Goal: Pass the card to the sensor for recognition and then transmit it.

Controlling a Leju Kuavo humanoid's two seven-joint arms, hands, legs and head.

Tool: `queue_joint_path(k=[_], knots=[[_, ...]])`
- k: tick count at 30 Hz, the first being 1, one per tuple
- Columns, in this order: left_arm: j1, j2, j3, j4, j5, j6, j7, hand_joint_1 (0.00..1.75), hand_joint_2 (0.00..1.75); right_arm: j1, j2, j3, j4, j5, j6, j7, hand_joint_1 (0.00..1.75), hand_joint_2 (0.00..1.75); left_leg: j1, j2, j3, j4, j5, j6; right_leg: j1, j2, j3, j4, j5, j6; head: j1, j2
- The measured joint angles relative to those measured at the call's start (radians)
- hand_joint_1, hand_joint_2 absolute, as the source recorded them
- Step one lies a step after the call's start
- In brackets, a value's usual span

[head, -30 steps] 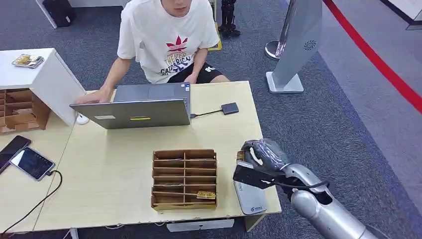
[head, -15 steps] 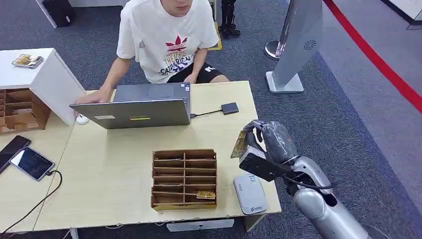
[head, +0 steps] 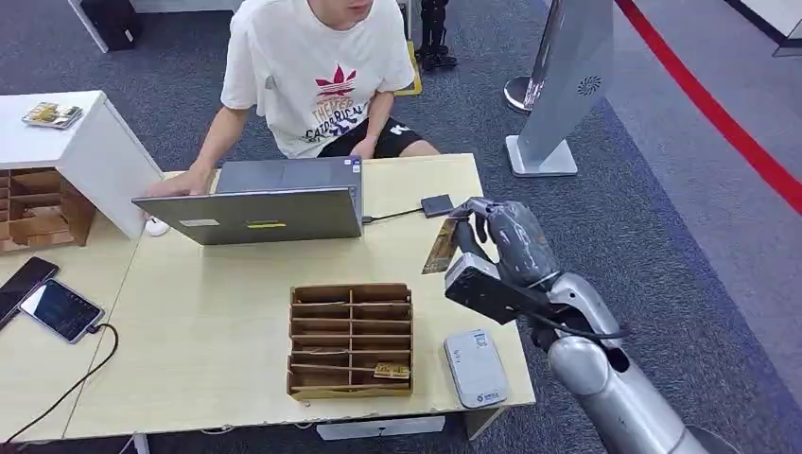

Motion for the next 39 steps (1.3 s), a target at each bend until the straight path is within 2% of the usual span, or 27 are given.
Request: queue_joint_path(k=[3, 8, 14, 18, 26, 31, 39], knots=[[-0.002, 0.0, -0.007, 0.0, -0.016, -0.001, 0.0, 0.0, 0.0, -0.041, 0.029, 0.013, 0.009, -0.005, 0.019, 0.004, 1.75, 1.75, 0.0, 0.001, 0.0, 0.0, 0.0, 0.0, 0.0, 0.001, -0.001, 0.0, 0.0, 0.0, 0.0, 0.0], [-0.016, 0.0, -0.043, 0.0, -0.062, -0.006, 0.011, 0.0, 0.0, -0.168, 0.134, 0.061, 0.082, -0.008, 0.047, 0.069, 1.75, 1.75, 0.001, 0.001, 0.0, 0.0, 0.002, 0.0, 0.001, 0.001, -0.002, 0.002, 0.001, -0.001, 0.0, 0.0], [-0.03, 0.001, -0.095, 0.0, -0.117, -0.017, 0.041, 0.0, 0.0, -0.328, 0.261, 0.089, 0.237, -0.014, 0.058, 0.138, 1.75, 1.75, 0.0, 0.001, -0.001, 0.0, 0.003, 0.0, 0.001, 0.001, -0.003, 0.002, 0.001, -0.001, 0.0, 0.0], [-0.049, 0.002, -0.124, 0.0, -0.137, -0.024, 0.062, 0.0, 0.0, -0.413, 0.329, 0.091, 0.335, -0.013, 0.056, 0.159, 1.75, 1.75, 0.0, 0.001, -0.001, 0.0, 0.003, 0.0, 0.001, 0.001, -0.003, 0.002, 0.001, -0.001, 0.0, 0.0], [-0.057, 0.002, -0.144, 0.0, -0.142, -0.026, 0.064, 0.0, 0.0, -0.459, 0.377, 0.09, 0.413, -0.01, 0.053, 0.161, 1.75, 1.75, 0.0, 0.001, -0.001, 0.0, 0.003, 0.0, 0.0, 0.001, -0.003, 0.002, 0.001, -0.001, 0.0, 0.0], [-0.064, 0.002, -0.164, 0.0, -0.164, -0.035, 0.079, 0.0, 0.0, -0.495, 0.404, 0.081, 0.468, 0.006, 0.041, 0.195, 1.75, 1.75, 0.0, 0.001, -0.001, 0.0, 0.003, 0.0, 0.0, 0.001, -0.003, 0.002, 0.002, -0.001, 0.0, 0.0], [-0.083, 0.001, -0.191, 0.0, -0.192, -0.045, 0.101, 0.0, 0.0, -0.58, 0.462, 0.019, 0.649, 0.03, -0.006, 0.232, 1.75, 1.75, 0.0, 0.001, -0.001, 0.0, 0.003, -0.001, 0.001, 0.001, -0.003, 0.002, 0.002, -0.002, 0.0, 0.0]])
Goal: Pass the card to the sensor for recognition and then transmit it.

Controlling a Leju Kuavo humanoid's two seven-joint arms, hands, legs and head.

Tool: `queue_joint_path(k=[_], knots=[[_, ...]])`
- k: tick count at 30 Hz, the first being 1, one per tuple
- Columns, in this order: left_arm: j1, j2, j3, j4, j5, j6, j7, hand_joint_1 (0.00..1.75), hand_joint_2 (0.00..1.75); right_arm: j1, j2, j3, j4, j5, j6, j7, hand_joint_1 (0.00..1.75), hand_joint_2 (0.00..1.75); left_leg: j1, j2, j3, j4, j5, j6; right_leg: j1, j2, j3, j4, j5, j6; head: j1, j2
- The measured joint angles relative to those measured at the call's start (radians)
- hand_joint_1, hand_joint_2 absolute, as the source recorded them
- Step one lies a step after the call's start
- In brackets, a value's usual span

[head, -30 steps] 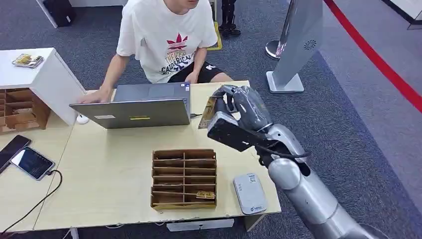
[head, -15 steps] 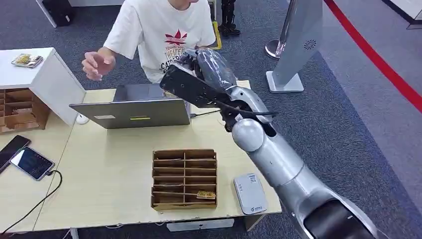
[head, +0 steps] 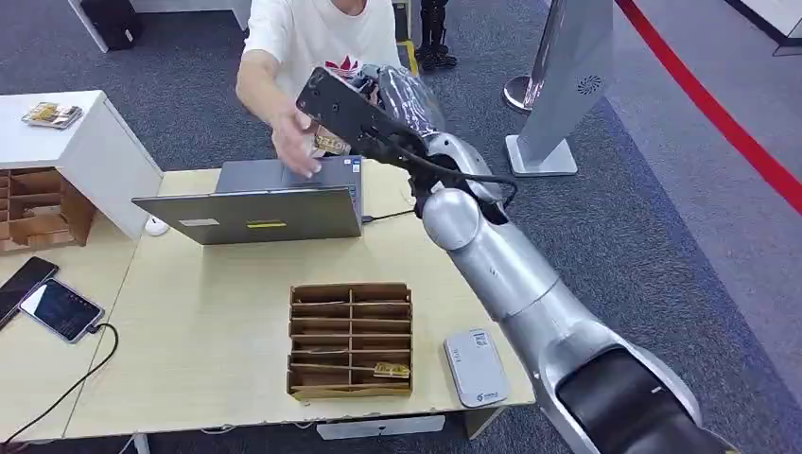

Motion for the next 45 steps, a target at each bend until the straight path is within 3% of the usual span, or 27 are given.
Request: queue_joint_path(k=[7, 8, 20, 28, 32, 39, 45], knots=[[-0.004, -0.001, -0.001, 0.0, -0.003, 0.0, 0.005, 0.0, 0.0, -0.013, 0.031, -0.05, 0.108, 0.003, -0.019, -0.01, 1.75, 1.75, 0.0, 0.0, 0.0, 0.0, 0.0, 0.0, 0.0, 0.0, 0.0, 0.0, 0.0, 0.0, 0.0, 0.0], [-0.004, -0.001, -0.001, 0.0, -0.003, 0.0, 0.005, 0.0, 0.0, -0.013, 0.034, -0.054, 0.119, 0.003, -0.019, -0.013, 0.0, 1.75, 0.0, 0.0, 0.0, 0.0, 0.0, 0.0, 0.0, 0.0, 0.0, 0.0, 0.0, 0.0, 0.0, 0.0], [-0.002, -0.001, -0.001, 0.0, 0.015, 0.002, -0.004, 0.0, 0.0, 0.027, 0.076, -0.058, 0.141, -0.006, 0.017, -0.078, 0.0, 1.75, 0.0, 0.0, 0.0, 0.0, 0.0, 0.0, 0.0, 0.0, 0.0, 0.0, 0.0, 0.0, 0.0, 0.0], [0.004, -0.001, 0.002, 0.0, 0.038, 0.013, -0.026, 0.0, 0.0, 0.101, 0.082, -0.051, 0.022, -0.105, 0.068, -0.132, 0.0, 1.75, 0.0, 0.0, 0.0, 0.0, 0.0, 0.0, 0.0, 0.0, -0.001, 0.0, 0.0, 0.0, 0.0, 0.0], [0.014, 0.0, 0.01, 0.0, 0.064, 0.025, -0.049, 0.0, 0.0, 0.183, 0.075, -0.026, -0.102, -0.225, 0.124, -0.216, 0.0, 1.75, 0.0, 0.0, 0.0, 0.0, 0.0, 0.0, 0.0, 0.001, -0.001, 0.0, 0.0, 0.0, 0.0, 0.0], [0.043, 0.001, 0.047, 0.0, 0.115, 0.044, -0.088, 0.0, 0.0, 0.356, -0.005, 0.067, -0.365, -0.327, 0.142, -0.312, 0.0, 1.75, 0.0, 0.0, -0.002, 0.0, -0.001, 0.001, 0.0, 0.0, -0.002, -0.001, -0.001, 0.0, 0.0, 0.0], [0.058, 0.001, 0.08, 0.0, 0.147, 0.054, -0.097, 0.0, 0.0, 0.464, -0.103, 0.146, -0.514, -0.29, 0.117, -0.348, 0.0, 1.75, 0.0, 0.0, -0.002, 0.0, -0.001, 0.001, 0.0, 0.0, -0.002, -0.001, 0.0, 0.0, 0.0, 0.0]])
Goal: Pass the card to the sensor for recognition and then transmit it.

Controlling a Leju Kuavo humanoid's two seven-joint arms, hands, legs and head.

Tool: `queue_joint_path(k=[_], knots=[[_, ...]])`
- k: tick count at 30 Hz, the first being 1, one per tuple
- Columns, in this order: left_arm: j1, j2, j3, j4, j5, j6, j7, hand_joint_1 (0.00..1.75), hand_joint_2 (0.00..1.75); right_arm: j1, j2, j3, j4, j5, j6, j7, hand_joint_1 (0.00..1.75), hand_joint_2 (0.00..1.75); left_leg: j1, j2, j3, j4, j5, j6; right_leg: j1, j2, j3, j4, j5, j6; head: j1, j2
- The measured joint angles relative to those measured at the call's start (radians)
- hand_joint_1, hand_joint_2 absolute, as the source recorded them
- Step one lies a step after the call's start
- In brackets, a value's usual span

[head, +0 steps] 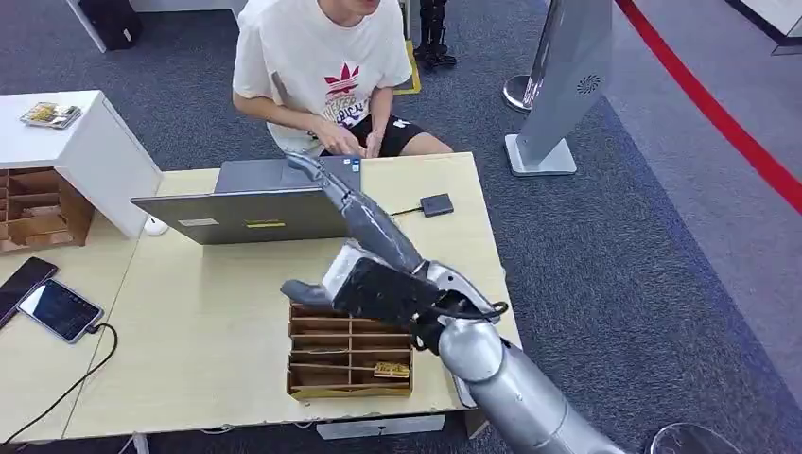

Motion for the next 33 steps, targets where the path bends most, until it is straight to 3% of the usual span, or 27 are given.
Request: queue_joint_path(k=[2, 3, 4, 5, 11, 15, 17, 20, 22, 24, 29, 33], knots=[[0.001, 0.0, 0.005, 0.0, 0.006, 0.001, 0.0, 0.0, 0.0, 0.022, -0.022, 0.017, -0.023, 0.016, -0.01, -0.001, 0.24, 1.75, 0.0, 0.0, 0.0, 0.0, 0.0, 0.0, 0.0, 0.0, 0.0, 0.0, 0.0, 0.0, 0.0, 0.0], [0.001, 0.0, 0.008, 0.0, 0.009, 0.002, 0.0, 0.0, 0.0, 0.032, -0.033, 0.027, -0.032, 0.027, -0.018, 0.0, 1.36, 1.75, 0.0, 0.0, 0.0, 0.0, 0.0, 0.0, 0.0, 0.0, 0.0, 0.0, 0.0, 0.0, 0.0, 0.0], [0.002, 0.0, 0.013, 0.0, 0.013, 0.003, -0.001, 0.0, 0.0, 0.042, -0.043, 0.035, -0.04, 0.035, -0.021, 0.0, 1.69, 1.75, 0.0, 0.0, 0.0, 0.0, 0.0, 0.0, 0.0, 0.0, 0.0, 0.0, 0.0, 0.0, 0.0, 0.0], [0.002, 0.0, 0.018, 0.0, 0.015, 0.003, -0.002, 0.0, 0.0, 0.051, -0.051, 0.043, -0.044, 0.04, -0.024, 0.0, 1.75, 1.75, 0.0, 0.0, 0.0, 0.0, 0.0, 0.0, 0.0, 0.0, 0.0, 0.0, 0.0, 0.0, 0.0, 0.0], [0.004, 0.0, 0.03, 0.0, 0.025, 0.006, -0.003, 0.0, 0.0, 0.081, -0.082, 0.082, -0.045, 0.097, -0.052, 0.013, 1.75, 1.75, 0.0, 0.0, 0.0, 0.0, 0.0, 0.0, 0.0, 0.0, 0.0, 0.0, 0.0, 0.0, 0.0, 0.0], [0.004, 0.0, 0.03, 0.0, 0.029, 0.003, -0.003, 0.0, 0.0, 0.08, -0.095, 0.114, -0.037, 0.224, -0.096, 0.062, 1.75, 1.75, 0.0, 0.0, 0.0, 0.0, 0.0, 0.0, 0.0, 0.0, 0.0, 0.0, 0.0, 0.0, 0.0, 0.0], [0.004, 0.0, 0.03, 0.0, 0.029, 0.001, -0.003, 0.0, 0.0, 0.078, -0.097, 0.13, -0.032, 0.292, -0.115, 0.089, 1.47, 1.75, 0.0, 0.0, 0.0, 0.0, 0.0, 0.0, 0.0, 0.0, 0.0, 0.0, 0.0, 0.0, 0.0, 0.0], [0.004, 0.0, 0.03, 0.0, 0.03, -0.001, -0.003, 0.0, 0.0, 0.075, -0.099, 0.157, -0.017, 0.371, -0.135, 0.125, 0.84, 1.75, 0.0, 0.0, 0.0, 0.0, 0.0, 0.0, 0.0, 0.0, 0.0, 0.0, 0.0, 0.0, 0.0, 0.0], [0.004, 0.0, 0.03, 0.0, 0.03, -0.002, -0.003, 0.0, 0.0, 0.07, -0.099, 0.172, -0.001, 0.412, -0.149, 0.142, 0.99, 1.75, 0.0, 0.0, 0.0, 0.0, 0.0, 0.0, 0.0, 0.0, 0.0, 0.0, 0.0, 0.0, 0.0, 0.0], [0.004, 0.0, 0.03, 0.0, 0.03, -0.004, -0.002, 0.0, 0.0, 0.068, -0.099, 0.183, 0.015, 0.463, -0.165, 0.165, 0.94, 1.75, 0.0, 0.0, 0.0, 0.0, 0.0, 0.0, 0.0, 0.0, 0.0, 0.0, 0.0, 0.0, 0.0, 0.0], [0.004, 0.0, 0.03, 0.0, 0.03, -0.009, 0.0, 0.0, 0.0, 0.059, -0.099, 0.199, 0.059, 0.551, -0.181, 0.204, 1.2, 1.75, 0.0, 0.0, 0.0, 0.0, 0.0, 0.0, 0.0, 0.0, 0.0, 0.0, 0.0, 0.0, 0.0, 0.0], [0.004, 0.0, 0.03, 0.0, 0.03, -0.011, 0.0, 0.0, 0.0, 0.059, -0.099, 0.202, 0.087, 0.583, -0.189, 0.219, 1.29, 1.75, 0.0, 0.0, 0.0, 0.0, 0.0, 0.0, 0.0, 0.0, 0.0, 0.0, 0.0, 0.0, 0.0, 0.0]])
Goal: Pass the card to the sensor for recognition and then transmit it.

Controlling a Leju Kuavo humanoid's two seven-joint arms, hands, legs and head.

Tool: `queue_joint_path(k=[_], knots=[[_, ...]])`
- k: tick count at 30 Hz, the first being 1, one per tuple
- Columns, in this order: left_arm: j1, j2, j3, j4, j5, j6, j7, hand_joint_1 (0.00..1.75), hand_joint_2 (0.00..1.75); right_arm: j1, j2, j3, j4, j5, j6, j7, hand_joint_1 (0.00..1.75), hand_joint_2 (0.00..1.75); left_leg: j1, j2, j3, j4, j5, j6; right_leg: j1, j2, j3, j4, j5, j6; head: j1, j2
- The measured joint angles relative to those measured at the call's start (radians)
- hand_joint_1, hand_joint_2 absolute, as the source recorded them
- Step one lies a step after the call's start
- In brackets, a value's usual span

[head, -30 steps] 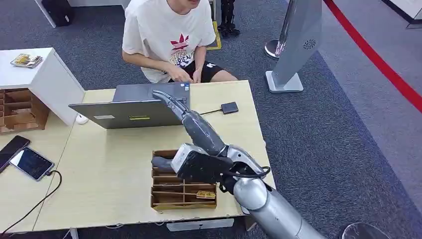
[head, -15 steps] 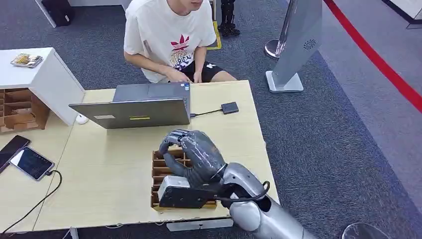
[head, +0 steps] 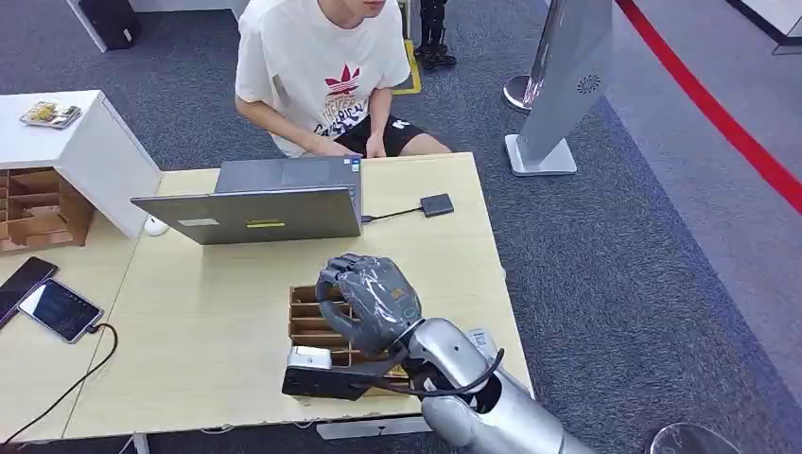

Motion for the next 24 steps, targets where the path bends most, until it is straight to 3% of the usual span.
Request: queue_joint_path(k=[4, 9, 10, 11, 12, 13, 14, 21, 24], knots=[[0.0, 0.0, 0.0, 0.0, 0.001, -0.002, 0.002, 0.0, 0.0, 0.0, -0.001, 0.0, 0.024, 0.026, -0.001, 0.009, 1.36, 1.75, 0.0, 0.0, 0.0, 0.0, 0.0, 0.0, 0.0, 0.0, 0.0, 0.0, 0.0, 0.0, 0.0, 0.0], [0.0, 0.0, 0.0, 0.0, 0.002, -0.002, 0.003, 0.0, 0.0, 0.0, -0.005, -0.002, 0.045, 0.049, -0.002, 0.019, 1.31, 1.75, 0.0, 0.0, 0.0, 0.0, 0.0, 0.0, 0.0, 0.0, 0.0, 0.0, 0.0, 0.0, 0.0, 0.0], [0.0, 0.0, 0.0, 0.0, 0.002, -0.002, 0.003, 0.0, 0.0, 0.0, -0.006, -0.003, 0.049, 0.052, -0.002, 0.021, 1.19, 1.75, 0.0, 0.0, 0.0, 0.0, 0.0, 0.0, 0.0, 0.0, 0.0, 0.0, 0.0, 0.0, 0.0, 0.0], [0.0, 0.0, 0.0, 0.0, 0.002, -0.002, 0.003, 0.0, 0.0, 0.0, -0.007, -0.004, 0.053, 0.055, -0.002, 0.022, 0.82, 1.75, 0.0, 0.0, 0.0, 0.0, 0.0, 0.0, 0.0, 0.0, 0.0, 0.0, 0.0, 0.0, 0.0, 0.0], [0.0, 0.0, 0.0, 0.0, 0.002, -0.002, 0.003, 0.0, 0.0, 0.0, -0.008, -0.006, 0.057, 0.062, -0.002, 0.024, 0.82, 1.75, 0.0, 0.0, 0.0, 0.0, 0.0, 0.0, 0.0, 0.0, 0.0, 0.0, 0.0, 0.0, 0.0, 0.0], [0.0, 0.0, 0.0, 0.0, 0.002, -0.003, 0.003, 0.0, 0.0, 0.0, -0.01, -0.008, 0.06, 0.066, -0.002, 0.024, 0.66, 1.75, 0.0, 0.0, 0.0, 0.0, 0.0, 0.0, 0.0, 0.0, 0.0, 0.0, 0.0, 0.0, 0.0, 0.0], [0.0, 0.0, 0.0, 0.0, 0.003, -0.003, 0.003, 0.0, 0.0, 0.0, -0.01, -0.01, 0.063, 0.066, -0.002, 0.025, 0.61, 1.75, 0.0, 0.0, 0.0, 0.0, 0.0, 0.0, 0.0, 0.0, 0.0, 0.0, 0.0, 0.0, 0.0, 0.0], [0.0, 0.0, 0.0, 0.0, 0.006, -0.003, 0.003, 0.0, 0.0, 0.0, -0.019, -0.024, 0.069, 0.078, 0.0, 0.032, 0.72, 1.75, 0.0, 0.0, 0.0, 0.0, 0.0, 0.0, 0.0, 0.0, 0.0, 0.0, 0.0, 0.0, 0.0, 0.0], [0.0, 0.0, 0.0, 0.0, 0.008, -0.002, 0.003, 0.0, 0.0, 0.0, -0.021, -0.029, 0.071, 0.084, 0.001, 0.034, 0.91, 1.75, 0.0, 0.0, 0.0, 0.0, 0.0, 0.0, 0.0, 0.0, 0.0, 0.0, 0.0, 0.0, 0.0, 0.0]])
